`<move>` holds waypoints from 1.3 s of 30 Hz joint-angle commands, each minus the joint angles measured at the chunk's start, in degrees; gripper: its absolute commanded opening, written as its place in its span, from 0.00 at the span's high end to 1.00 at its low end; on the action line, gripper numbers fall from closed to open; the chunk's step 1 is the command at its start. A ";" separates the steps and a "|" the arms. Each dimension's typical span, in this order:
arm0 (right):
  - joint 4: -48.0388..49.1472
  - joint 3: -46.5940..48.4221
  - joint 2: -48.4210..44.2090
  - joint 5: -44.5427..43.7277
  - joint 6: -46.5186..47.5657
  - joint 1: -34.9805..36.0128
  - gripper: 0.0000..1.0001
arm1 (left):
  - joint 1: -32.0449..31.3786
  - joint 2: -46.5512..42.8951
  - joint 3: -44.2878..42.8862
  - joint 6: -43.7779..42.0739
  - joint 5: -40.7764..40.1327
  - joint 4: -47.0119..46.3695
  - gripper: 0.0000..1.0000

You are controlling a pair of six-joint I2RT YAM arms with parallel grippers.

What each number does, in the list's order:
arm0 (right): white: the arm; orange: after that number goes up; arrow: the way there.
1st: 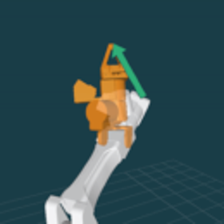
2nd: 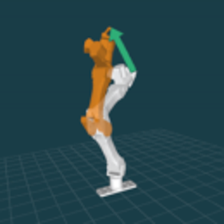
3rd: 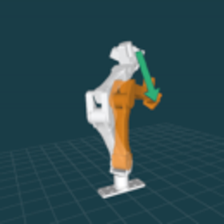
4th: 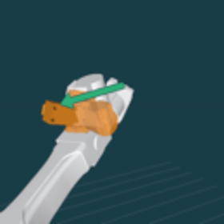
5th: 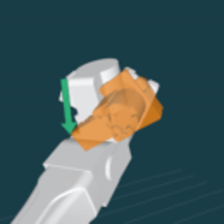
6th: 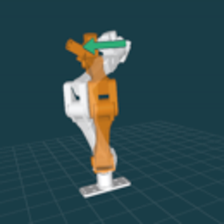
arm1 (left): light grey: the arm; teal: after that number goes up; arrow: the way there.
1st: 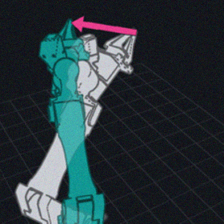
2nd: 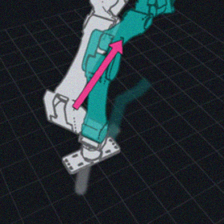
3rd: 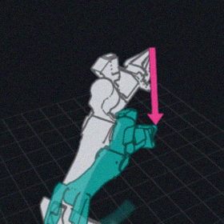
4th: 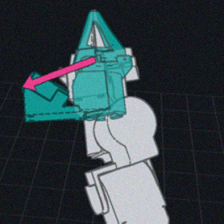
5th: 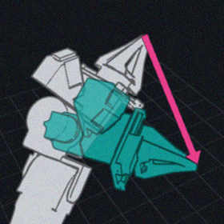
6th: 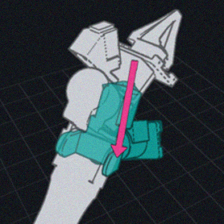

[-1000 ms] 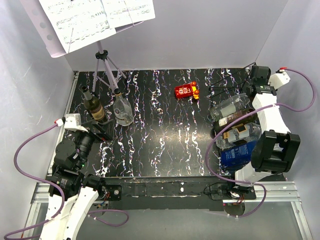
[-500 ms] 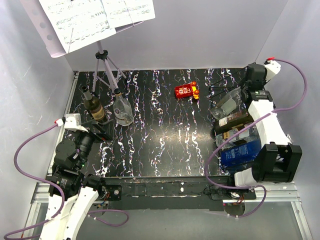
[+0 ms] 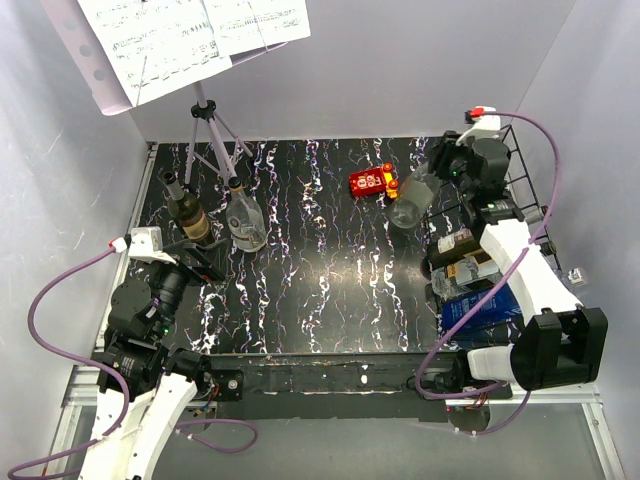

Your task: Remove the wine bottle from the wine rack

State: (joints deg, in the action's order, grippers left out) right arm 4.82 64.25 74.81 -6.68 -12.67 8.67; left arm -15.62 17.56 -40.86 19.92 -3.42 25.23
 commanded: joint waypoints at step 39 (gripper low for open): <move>25.33 21.71 23.19 18.28 15.57 33.70 0.99 | -0.20 -1.30 -0.01 -0.76 -0.36 0.08 0.02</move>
State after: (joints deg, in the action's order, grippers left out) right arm 18.15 79.79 99.13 12.93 1.52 42.04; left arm -15.62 16.64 -40.86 19.92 -3.57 25.26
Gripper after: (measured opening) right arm 0.457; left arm 0.981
